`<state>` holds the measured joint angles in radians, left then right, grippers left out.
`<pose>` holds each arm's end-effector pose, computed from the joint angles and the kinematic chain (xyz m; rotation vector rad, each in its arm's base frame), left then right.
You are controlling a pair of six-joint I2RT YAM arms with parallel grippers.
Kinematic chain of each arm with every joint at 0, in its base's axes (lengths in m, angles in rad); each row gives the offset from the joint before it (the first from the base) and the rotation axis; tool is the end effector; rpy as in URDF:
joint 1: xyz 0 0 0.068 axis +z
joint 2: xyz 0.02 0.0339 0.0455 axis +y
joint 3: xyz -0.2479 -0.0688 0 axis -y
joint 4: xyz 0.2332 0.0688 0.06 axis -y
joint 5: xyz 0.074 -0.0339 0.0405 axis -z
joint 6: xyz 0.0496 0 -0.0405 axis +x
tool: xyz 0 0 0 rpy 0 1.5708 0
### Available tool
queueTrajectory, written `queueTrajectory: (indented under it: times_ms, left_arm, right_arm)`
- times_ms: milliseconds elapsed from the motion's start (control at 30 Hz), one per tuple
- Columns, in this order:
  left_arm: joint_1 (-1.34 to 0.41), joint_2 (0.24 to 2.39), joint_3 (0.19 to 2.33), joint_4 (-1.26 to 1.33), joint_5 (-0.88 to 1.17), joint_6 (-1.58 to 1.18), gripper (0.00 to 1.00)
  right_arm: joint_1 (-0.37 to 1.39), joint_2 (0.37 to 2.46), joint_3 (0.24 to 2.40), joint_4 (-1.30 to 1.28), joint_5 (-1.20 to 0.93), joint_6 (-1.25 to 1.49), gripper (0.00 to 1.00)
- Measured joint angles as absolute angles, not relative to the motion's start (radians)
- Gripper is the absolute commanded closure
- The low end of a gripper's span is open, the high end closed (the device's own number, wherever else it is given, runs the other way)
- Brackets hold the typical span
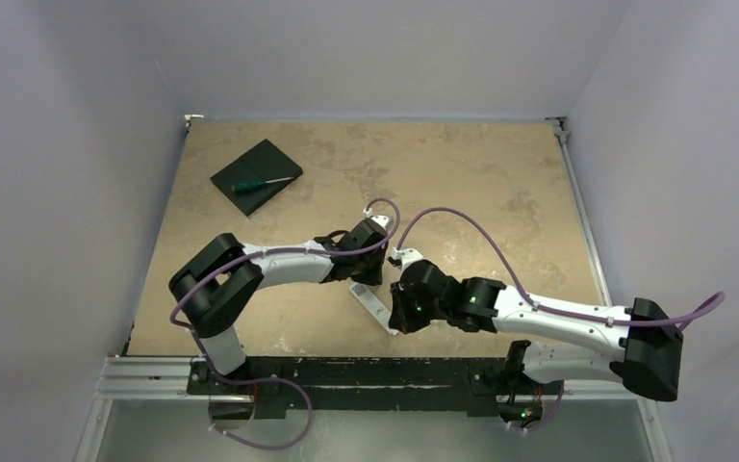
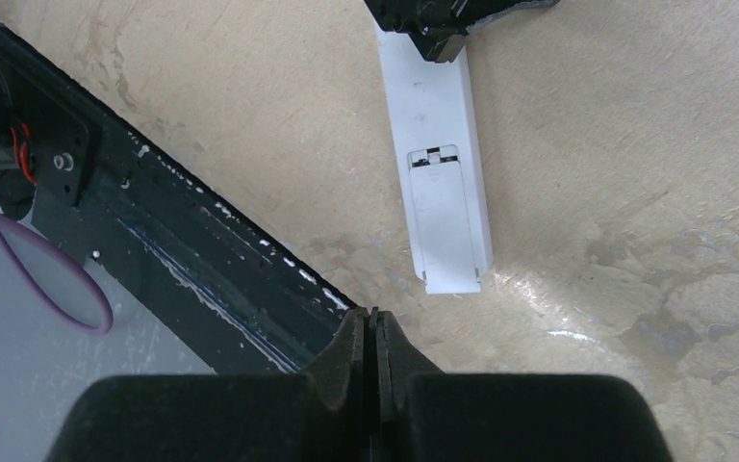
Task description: Load the batteries into the remote control
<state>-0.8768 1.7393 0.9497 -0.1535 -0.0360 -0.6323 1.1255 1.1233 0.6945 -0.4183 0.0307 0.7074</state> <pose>0.2194 -0.2609 0.1345 0.3028 2.5897 -0.5455 0.1011 0.2084 0.2020 -0.5202 2.5240 0.7499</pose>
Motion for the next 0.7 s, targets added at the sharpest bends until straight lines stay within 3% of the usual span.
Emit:
queueTrajectory:
  times_ms: [700]
  left_arm:
    - [-0.876,1.672,0.889,-0.196,-0.087,-0.602,1.0]
  right_arm:
    - [1.126,1.165,0.689,-0.406,0.023,0.707,0.97]
